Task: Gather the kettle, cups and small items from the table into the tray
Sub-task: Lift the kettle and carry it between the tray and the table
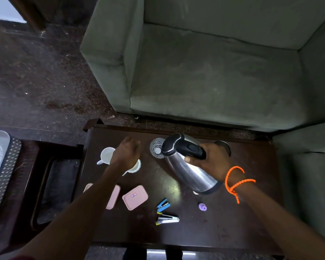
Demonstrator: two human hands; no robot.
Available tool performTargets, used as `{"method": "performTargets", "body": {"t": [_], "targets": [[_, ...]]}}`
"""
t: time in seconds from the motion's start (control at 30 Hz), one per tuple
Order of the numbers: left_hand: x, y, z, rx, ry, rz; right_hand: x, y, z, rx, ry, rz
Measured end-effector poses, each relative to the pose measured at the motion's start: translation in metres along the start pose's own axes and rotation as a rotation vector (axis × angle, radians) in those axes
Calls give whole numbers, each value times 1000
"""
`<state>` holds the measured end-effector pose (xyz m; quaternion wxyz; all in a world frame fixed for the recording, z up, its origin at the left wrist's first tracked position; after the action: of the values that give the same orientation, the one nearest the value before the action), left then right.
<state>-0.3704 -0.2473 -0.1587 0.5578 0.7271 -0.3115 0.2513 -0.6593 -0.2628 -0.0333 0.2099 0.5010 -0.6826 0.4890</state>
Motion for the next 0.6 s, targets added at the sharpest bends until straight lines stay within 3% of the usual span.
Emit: {"method": "performTargets", "body": {"t": [0.23, 0.6], "targets": [[0, -1, -4, 17, 6, -13, 2, -5, 2, -2, -83, -88], [1, -3, -12, 22, 6, -8, 9, -12, 0, 17, -79, -262]]}}
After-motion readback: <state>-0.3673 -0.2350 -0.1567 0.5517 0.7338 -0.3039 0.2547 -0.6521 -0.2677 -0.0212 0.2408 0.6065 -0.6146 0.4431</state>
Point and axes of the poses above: each hand's wrist, its own z-axis towards the middle knuckle, its own x-axis out of the back of the hand, y = z × x, the point moved 1 cm from there along z, towards the middle knuckle, and after that the axes turned 4 degrees about -z, right-handed, at the moved point
